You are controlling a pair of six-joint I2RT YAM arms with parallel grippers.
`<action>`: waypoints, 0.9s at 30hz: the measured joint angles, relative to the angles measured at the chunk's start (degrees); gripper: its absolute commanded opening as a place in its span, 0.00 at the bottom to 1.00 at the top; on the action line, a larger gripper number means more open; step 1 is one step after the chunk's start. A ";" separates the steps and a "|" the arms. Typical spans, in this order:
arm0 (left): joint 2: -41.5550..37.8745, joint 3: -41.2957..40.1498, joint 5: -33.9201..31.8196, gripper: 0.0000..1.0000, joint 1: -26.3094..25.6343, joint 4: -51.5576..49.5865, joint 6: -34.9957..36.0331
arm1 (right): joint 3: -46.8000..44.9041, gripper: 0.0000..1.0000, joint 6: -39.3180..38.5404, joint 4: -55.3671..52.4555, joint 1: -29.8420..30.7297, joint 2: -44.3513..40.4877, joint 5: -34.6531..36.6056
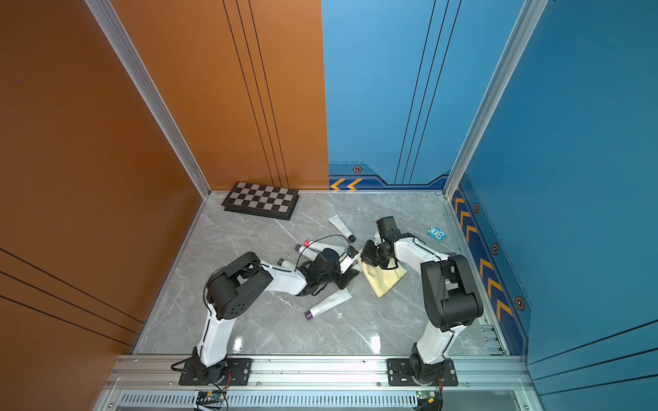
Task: Wipe the surface of the toothpaste tube
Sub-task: Wipe the dirt from the toothpaste tube.
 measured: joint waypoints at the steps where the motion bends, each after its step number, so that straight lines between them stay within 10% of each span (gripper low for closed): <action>1: -0.02 0.00 -0.04 0.20 -0.02 0.02 0.02 | -0.37 0.00 0.00 0.55 0.02 0.13 -0.02; 17: 0.00 0.00 -0.22 0.20 -0.57 0.17 0.42 | -2.93 0.00 -1.14 4.35 -7.63 0.59 1.11; 27: 0.00 -0.02 -0.24 0.20 -0.57 0.15 0.07 | -2.43 0.00 -0.85 5.09 0.04 0.61 2.93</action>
